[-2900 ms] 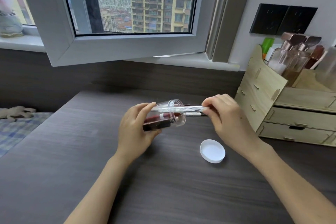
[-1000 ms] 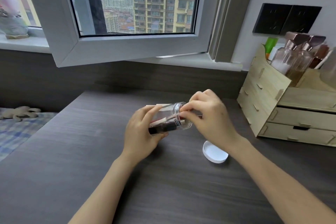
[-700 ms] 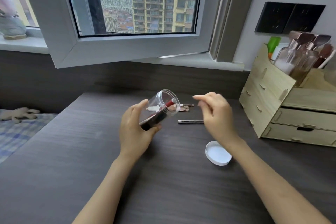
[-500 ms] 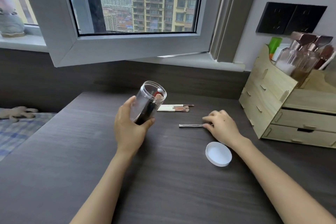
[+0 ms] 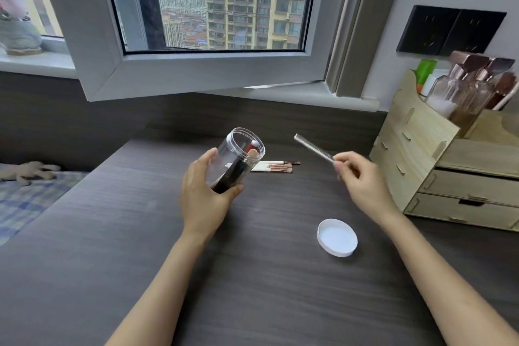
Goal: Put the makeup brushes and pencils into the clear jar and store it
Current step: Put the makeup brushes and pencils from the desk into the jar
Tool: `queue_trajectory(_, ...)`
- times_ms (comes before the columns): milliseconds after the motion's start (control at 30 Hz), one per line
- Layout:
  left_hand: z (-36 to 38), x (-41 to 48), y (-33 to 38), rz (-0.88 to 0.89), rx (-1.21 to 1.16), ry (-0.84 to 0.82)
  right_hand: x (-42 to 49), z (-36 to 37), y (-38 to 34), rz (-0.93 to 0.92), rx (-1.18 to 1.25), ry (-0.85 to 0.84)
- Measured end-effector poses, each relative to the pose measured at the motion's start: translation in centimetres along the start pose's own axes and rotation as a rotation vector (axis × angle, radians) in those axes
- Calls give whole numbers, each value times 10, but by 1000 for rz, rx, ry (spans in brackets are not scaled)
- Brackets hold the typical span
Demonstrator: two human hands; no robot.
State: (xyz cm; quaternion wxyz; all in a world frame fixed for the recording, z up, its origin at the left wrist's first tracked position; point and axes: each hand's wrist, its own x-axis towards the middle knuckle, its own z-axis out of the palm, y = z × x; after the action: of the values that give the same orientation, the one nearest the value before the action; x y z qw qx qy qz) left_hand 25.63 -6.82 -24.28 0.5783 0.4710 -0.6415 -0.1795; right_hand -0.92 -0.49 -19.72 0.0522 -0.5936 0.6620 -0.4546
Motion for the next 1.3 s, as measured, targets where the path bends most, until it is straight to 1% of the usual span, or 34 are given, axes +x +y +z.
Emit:
queue_trajectory(33, 0, -1, 2, 21, 11, -8, -2, -8, -12, -20, 74, 17)
queue_trajectory(67, -1, -2, 4, 49, 21, -18, -4, -14, -25, -51, 98, 23)
queue_trajectory(100, -1, -3, 6, 86, 30, -33, -7, -20, -38, -97, 67, 24)
queue_trajectory(200, -1, -8, 12, 220, 77, -91, -16, -27, -72, -317, -182, 17)
queue_trajectory(233, -1, -10, 14, 262, 88, -106, -18, -25, -82, -367, -224, -10)
queue_trajectory(267, -1, -12, 15, 298, 87, -119, -19, -22, -89, -375, -217, -56)
queue_trajectory(367, 0, -16, 17, 335, 53, -156, -19, -11, -104, -298, -78, -155)
queue_trajectory(433, 0, -18, 18, 322, 35, -178, -20, -3, -109, -255, 29, -172)
queue_trajectory(500, 1, -19, 18, 301, 19, -189, -20, 4, -114, -242, 87, -153)
queue_trajectory(600, 0, -18, 17, 264, -22, -184, -19, 11, -117, -291, 78, -131)
queue_trajectory(733, -2, -16, 18, 256, -35, -163, -17, 14, -117, -435, 20, -238)
queue_trajectory(767, -2, -15, 18, 243, -37, -154, -15, 14, -115, -455, 60, -271)
queue_trajectory(800, -2, -15, 19, 225, -43, -144, -10, 14, -111, -431, 170, -289)
queue_trajectory(833, -3, -14, 18, 203, -56, -132, -4, 13, -106, -364, 334, -274)
queue_trajectory(867, -3, -13, 16, 174, -76, -121, 5, 14, -98, -278, 469, -200)
queue_trajectory(900, -3, -12, 15, 138, -101, -109, 15, 16, -86, -182, 529, -95)
queue_trajectory(933, -4, -11, 14, 96, -127, -97, 27, 22, -72, -98, 489, -3)
queue_trajectory(967, -4, -10, 13, 52, -152, -83, 37, 29, -56, -39, 372, 43)
queue_trajectory(1000, -4, -8, 12, 9, -178, -68, 47, 37, -39, 4, 201, 30)
queue_trajectory(1067, -4, -5, 10, -68, -235, -40, 63, 56, -8, 48, -180, -103)
queue_trajectory(1133, -3, -2, 9, -150, -293, -24, 73, 74, 15, 8, -447, -257)
queue_trajectory(1200, -3, 2, 6, -199, -315, -5, 80, 87, 27, -37, -581, -346)
queue_trajectory(1300, -3, 5, -2, -236, -333, 28, 86, 97, 32, -88, -709, -431)
